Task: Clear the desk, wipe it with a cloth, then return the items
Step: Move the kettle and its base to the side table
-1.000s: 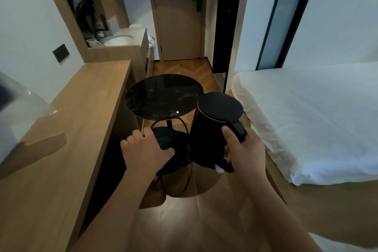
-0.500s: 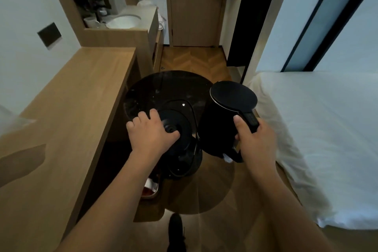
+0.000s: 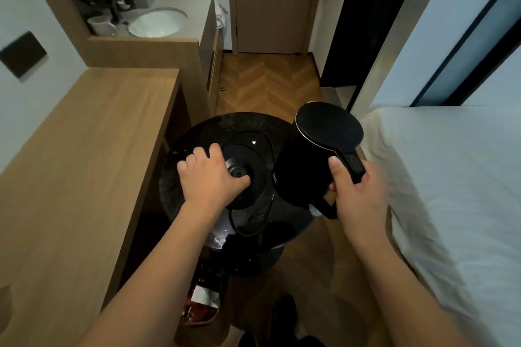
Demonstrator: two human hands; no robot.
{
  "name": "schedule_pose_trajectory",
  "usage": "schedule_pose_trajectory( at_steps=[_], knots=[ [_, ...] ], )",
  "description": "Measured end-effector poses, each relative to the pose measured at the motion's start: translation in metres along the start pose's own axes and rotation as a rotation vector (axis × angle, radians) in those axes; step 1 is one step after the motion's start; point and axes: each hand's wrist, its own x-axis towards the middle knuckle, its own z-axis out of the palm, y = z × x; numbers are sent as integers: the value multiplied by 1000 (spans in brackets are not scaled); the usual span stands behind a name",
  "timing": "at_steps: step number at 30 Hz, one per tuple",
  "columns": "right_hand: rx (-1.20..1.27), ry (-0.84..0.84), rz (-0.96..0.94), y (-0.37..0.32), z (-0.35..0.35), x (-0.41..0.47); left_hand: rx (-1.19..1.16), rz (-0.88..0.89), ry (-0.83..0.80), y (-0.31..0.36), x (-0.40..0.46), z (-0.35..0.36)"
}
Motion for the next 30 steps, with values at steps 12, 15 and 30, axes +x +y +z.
schedule_pose_trajectory(
  at_steps=[12,15,30],
  knots=[
    [29,-62,40,52,87,174,-38,-133,-86,39,180,64],
    [36,-78,58,68,116,201,-65,-176,-113,37,217,95],
    [-10,-106,110,112,224,278,-176,-204,-284,19,357,249]
  ],
)
